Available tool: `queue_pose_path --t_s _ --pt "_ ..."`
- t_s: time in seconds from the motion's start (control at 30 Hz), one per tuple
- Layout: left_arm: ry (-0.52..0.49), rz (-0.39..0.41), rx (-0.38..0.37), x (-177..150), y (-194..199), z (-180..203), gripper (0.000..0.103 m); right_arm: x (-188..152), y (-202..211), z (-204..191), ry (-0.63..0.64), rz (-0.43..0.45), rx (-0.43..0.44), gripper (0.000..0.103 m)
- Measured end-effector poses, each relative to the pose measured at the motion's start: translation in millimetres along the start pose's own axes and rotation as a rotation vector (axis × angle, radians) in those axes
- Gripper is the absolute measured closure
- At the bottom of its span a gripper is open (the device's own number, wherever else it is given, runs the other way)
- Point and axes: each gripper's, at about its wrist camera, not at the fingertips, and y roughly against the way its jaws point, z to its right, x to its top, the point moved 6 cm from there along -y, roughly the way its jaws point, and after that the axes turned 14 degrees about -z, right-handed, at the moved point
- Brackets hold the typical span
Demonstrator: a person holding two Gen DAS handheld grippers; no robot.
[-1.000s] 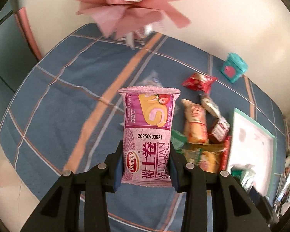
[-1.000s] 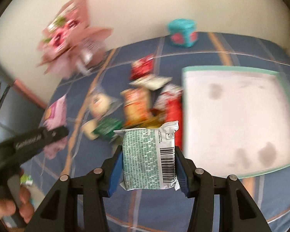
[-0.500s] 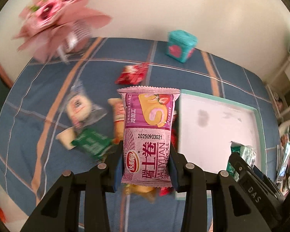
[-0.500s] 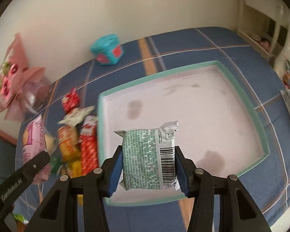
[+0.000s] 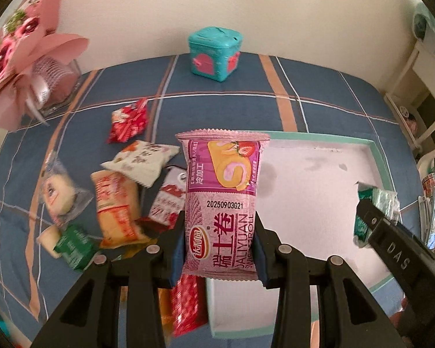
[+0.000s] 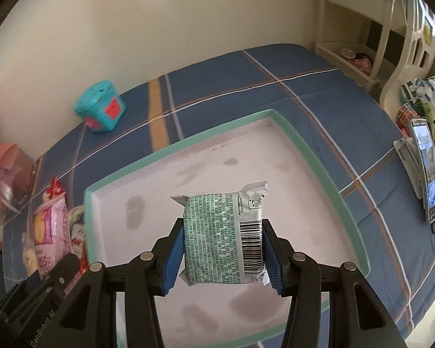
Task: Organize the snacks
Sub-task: 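Carry both packs over the white tray and open both grippers to release them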
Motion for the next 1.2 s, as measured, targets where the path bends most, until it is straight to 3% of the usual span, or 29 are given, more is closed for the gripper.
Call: queue_pose_path --t_s 0.3,0.8,0.87,0.93,1.07,1.2 --pt "-0.059 0.015 -0.001 24.2 -18.2 27.1 0.062 28.6 -21.8 8.1 -0.001 0.014 -0.037 0.05" --pt "-0.077 -0.03 0.0 37.4 -55.1 36.5 0.06 36.3 -53.6 2.9 -0.002 -0.035 -0.04 0.05" --pt "-0.074 -0.032 0.002 38.6 -56.1 35.9 0.058 35.5 -55.0 1.0 0.005 -0.038 -0.041 0.05" --pt "-0.07 -0.032 0.008 39.5 -55.4 36.2 0.039 36.2 -54.0 0.2 0.008 -0.034 -0.038 0.05" --pt "-0.065 -0.029 0.005 36.8 -48.3 35.2 0.034 37.3 -45.7 0.9 0.008 -0.022 -0.036 0.048" --pt "-0.052 -0.023 0.001 32.2 -36.9 30.6 0.028 36.1 -32.0 -2.1 0.032 -0.008 -0.04 0.04"
